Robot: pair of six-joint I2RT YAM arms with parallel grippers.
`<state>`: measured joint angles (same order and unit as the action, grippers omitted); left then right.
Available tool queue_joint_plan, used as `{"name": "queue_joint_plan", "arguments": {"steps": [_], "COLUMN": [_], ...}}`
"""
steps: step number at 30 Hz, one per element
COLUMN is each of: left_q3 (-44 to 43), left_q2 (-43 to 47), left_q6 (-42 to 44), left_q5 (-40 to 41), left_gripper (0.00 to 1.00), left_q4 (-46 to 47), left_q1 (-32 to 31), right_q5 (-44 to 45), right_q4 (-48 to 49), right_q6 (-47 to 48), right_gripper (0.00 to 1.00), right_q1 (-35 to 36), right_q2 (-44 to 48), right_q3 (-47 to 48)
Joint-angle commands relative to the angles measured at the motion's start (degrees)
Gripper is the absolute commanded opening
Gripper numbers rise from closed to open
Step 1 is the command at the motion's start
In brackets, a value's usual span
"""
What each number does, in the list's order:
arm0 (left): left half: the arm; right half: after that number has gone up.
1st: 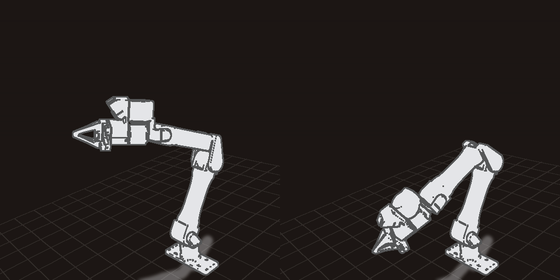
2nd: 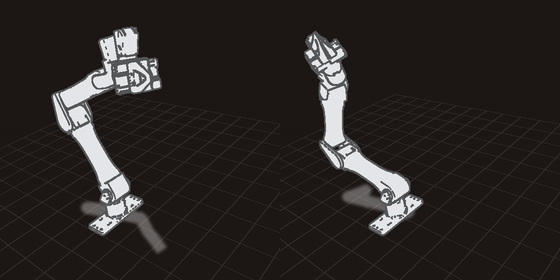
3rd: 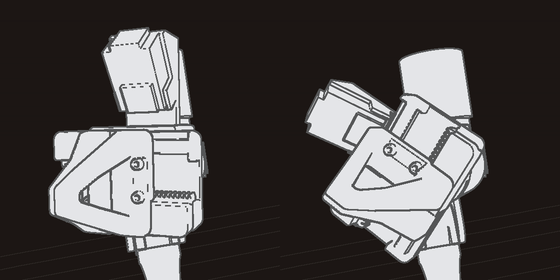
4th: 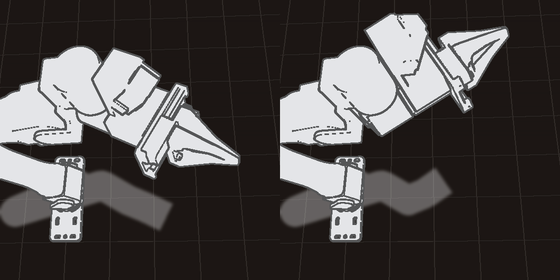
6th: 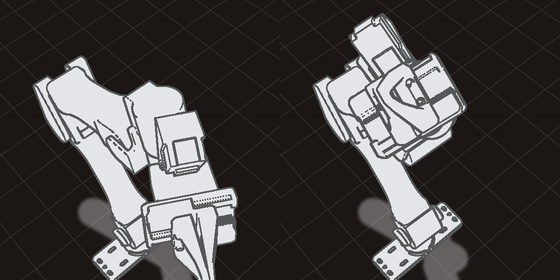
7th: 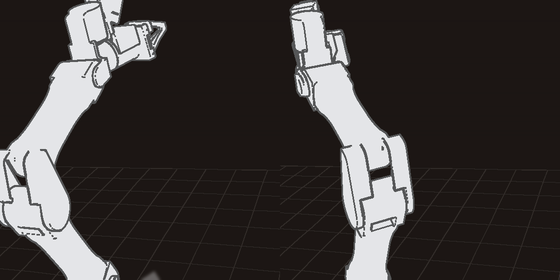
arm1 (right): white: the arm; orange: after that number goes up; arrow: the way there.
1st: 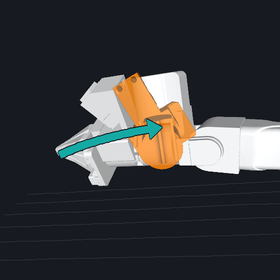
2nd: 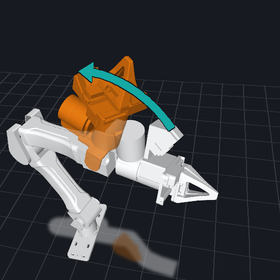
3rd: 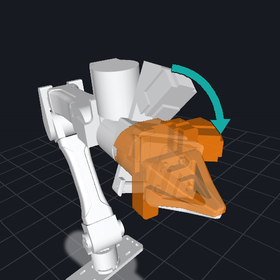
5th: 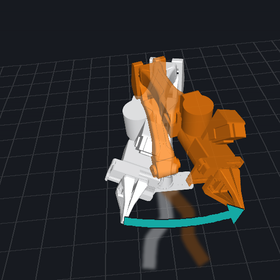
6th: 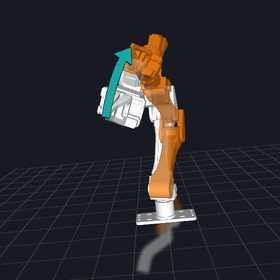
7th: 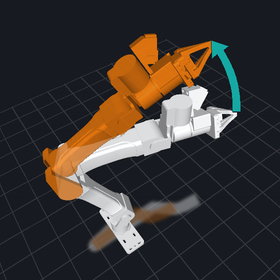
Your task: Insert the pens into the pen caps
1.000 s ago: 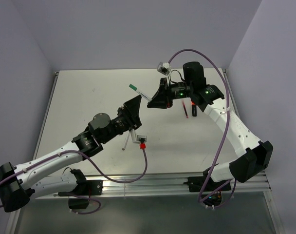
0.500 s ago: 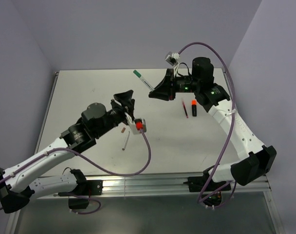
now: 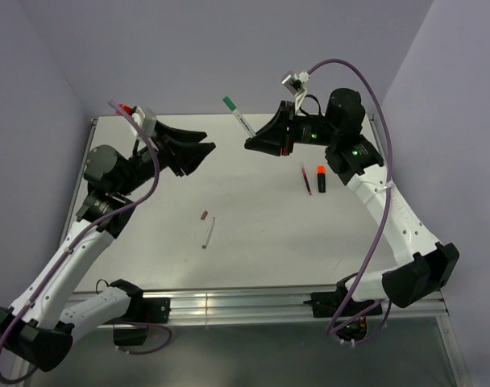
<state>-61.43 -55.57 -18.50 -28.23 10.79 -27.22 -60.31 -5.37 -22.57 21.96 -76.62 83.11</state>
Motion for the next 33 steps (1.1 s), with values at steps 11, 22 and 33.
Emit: {"name": "queue_joint_plan", "arguments": {"steps": [11, 22, 33], "left_q3": [-3.8, -6.9, -7.7], "left_q2": [-8.5, -9.6, -10.3], "left_q6": [-33.6, -31.2, -30.0], "left_q5": [-6.0, -4.1, -3.9], "left_gripper": [0.59, 0.57, 0.42], "left_q4": [23.6, 20.6, 19.2], "left_q1": [0.4, -0.5, -1.3], "right_q5": [-3.1, -3.3, -3.3], "right_q4": [16.3, 17.0, 17.1], "right_q6": [-12.4, -12.5, -12.2], "right_gripper": [0.00, 0.00, 0.00], "right_q1": [2.5, 5.6, 6.9], "right_q2": [-1.2, -1.9, -1.7], "right_q3": [-1.3, -1.8, -2.3]}}
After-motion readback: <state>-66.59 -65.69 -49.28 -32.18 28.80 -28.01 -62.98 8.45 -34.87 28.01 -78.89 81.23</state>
